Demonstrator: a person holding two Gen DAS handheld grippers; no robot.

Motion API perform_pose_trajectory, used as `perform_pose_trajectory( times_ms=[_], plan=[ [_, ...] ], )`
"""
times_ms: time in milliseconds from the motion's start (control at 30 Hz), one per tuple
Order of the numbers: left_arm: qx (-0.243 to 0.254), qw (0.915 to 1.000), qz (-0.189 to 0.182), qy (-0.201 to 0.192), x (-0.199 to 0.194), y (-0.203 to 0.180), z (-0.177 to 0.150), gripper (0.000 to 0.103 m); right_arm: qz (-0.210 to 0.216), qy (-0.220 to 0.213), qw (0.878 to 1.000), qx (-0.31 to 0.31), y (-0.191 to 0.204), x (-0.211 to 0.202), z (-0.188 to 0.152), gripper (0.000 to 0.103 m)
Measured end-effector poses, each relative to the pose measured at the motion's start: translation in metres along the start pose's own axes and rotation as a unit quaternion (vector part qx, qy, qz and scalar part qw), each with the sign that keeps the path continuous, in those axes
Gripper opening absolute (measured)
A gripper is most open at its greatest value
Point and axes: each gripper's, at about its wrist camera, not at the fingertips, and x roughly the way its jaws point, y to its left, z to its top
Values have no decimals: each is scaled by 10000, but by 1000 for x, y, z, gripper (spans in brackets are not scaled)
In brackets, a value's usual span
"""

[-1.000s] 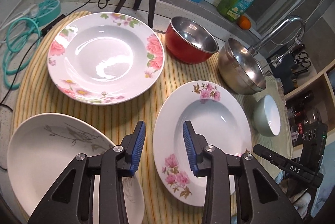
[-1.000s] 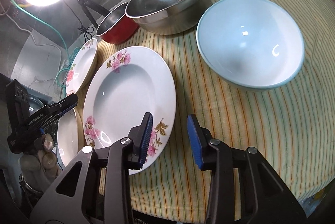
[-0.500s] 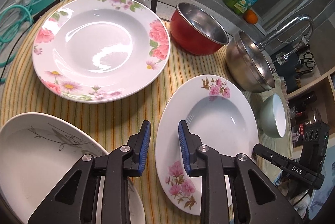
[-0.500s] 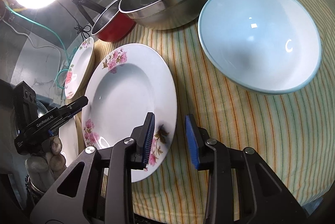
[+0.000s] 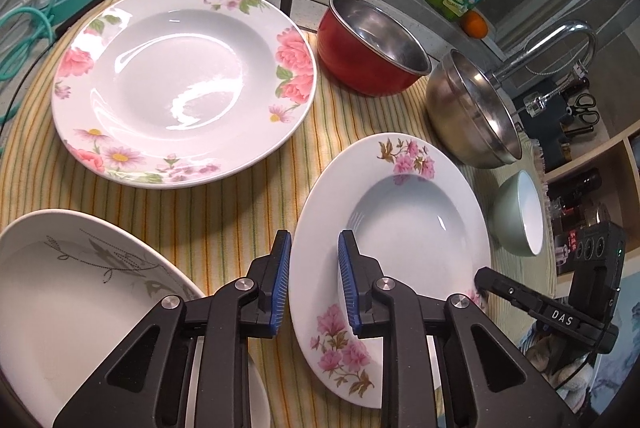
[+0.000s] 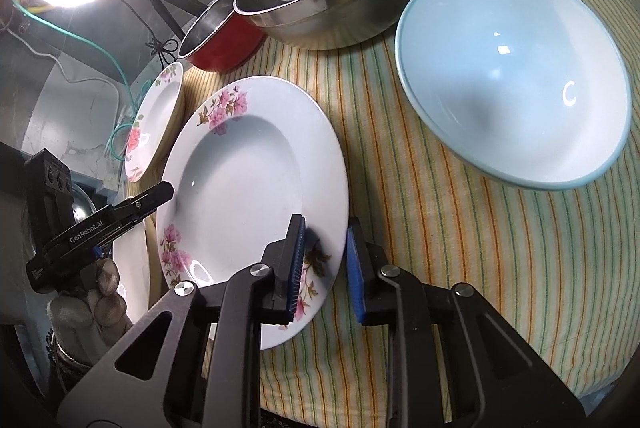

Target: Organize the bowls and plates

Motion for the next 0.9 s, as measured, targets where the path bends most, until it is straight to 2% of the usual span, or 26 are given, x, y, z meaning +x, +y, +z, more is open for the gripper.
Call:
perform_pose_trajectory(
  times_ms=[900],
  plan=[
    [-16, 9999, 123, 1, -10, -15, -44, 22, -41, 131, 9998, -143, -3, -6, -29, 21]
  ],
)
